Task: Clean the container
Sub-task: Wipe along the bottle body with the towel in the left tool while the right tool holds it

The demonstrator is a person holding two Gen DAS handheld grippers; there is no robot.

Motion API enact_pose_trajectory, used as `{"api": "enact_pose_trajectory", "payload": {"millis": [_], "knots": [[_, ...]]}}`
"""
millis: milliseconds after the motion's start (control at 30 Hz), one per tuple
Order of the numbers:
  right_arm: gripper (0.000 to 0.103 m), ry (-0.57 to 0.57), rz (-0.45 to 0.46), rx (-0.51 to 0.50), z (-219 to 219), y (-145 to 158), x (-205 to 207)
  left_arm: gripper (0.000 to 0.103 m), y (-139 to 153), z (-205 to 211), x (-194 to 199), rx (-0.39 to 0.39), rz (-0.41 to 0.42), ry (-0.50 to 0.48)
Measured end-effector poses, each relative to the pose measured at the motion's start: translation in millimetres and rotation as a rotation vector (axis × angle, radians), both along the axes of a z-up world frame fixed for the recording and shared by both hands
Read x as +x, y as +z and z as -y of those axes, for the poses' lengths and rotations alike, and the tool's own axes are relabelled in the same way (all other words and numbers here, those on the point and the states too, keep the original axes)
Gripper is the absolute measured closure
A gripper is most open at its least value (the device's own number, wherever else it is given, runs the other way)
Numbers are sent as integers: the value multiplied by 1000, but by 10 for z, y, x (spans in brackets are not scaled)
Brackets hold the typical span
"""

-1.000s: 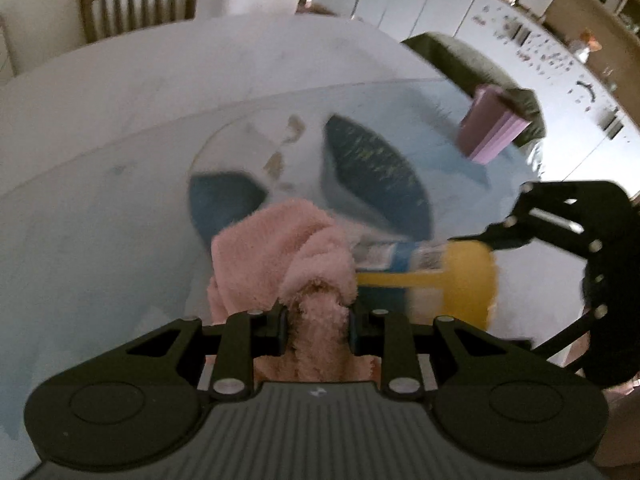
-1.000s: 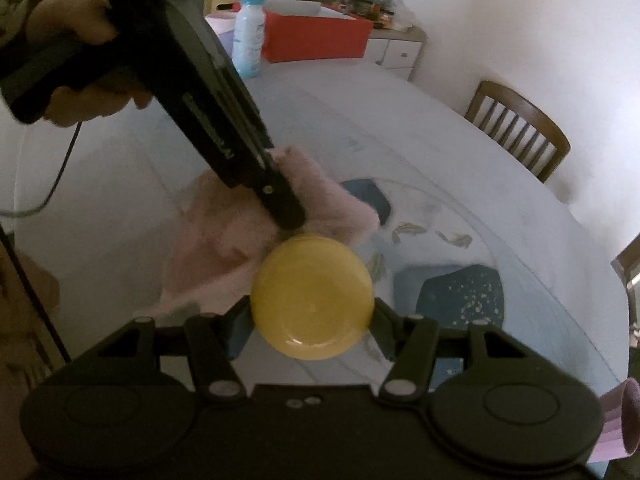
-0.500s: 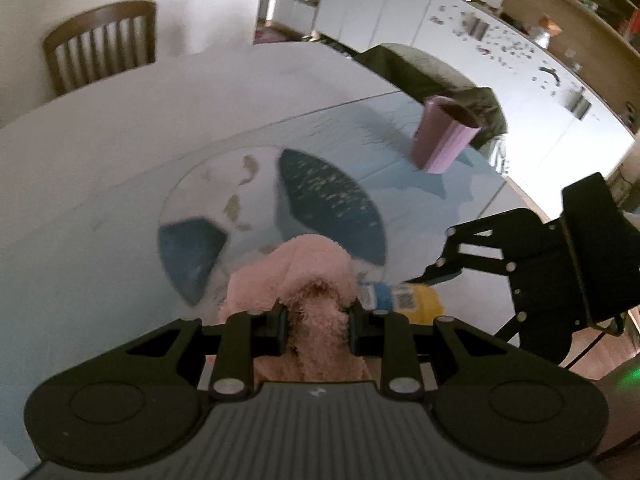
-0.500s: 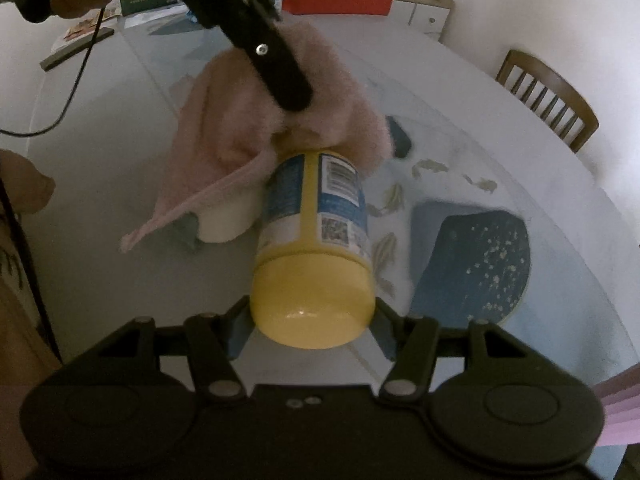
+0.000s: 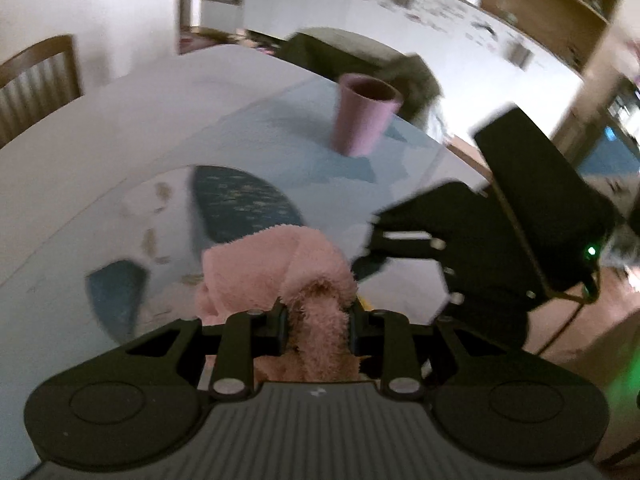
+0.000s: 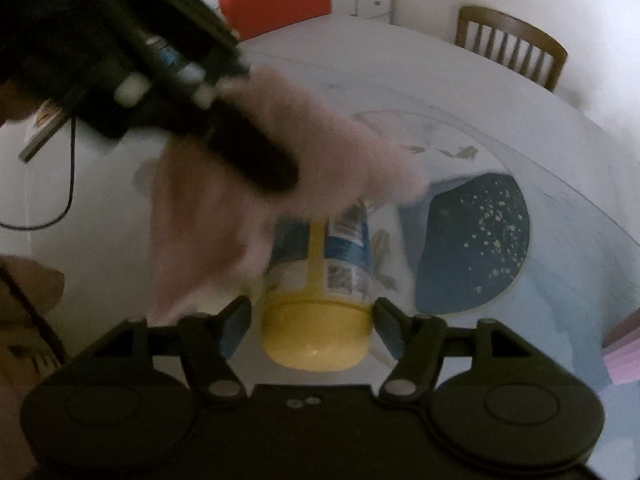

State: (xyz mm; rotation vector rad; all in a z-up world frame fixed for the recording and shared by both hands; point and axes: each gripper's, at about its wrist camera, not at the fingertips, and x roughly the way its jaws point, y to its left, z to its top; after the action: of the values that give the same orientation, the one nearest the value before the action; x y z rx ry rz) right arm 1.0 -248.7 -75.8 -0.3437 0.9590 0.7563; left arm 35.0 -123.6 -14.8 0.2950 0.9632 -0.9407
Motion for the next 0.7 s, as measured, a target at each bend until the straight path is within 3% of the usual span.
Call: {"api": "enact_pose_trajectory", "payload": {"millis": [133, 333, 600, 700], "knots": [[42, 29, 41, -44, -27, -15, -58, 77, -154, 111, -30, 27, -3, -18], [42, 27, 49, -62, 4, -13, -62, 77, -234, -122, 160, 11, -44, 105], [42, -2, 37, -49, 135, 19, -36, 77, -442, -466, 345, 79, -72, 259], [43, -20, -15, 7, 219, 29, 11, 77, -329, -535, 261, 7, -65, 225]]}}
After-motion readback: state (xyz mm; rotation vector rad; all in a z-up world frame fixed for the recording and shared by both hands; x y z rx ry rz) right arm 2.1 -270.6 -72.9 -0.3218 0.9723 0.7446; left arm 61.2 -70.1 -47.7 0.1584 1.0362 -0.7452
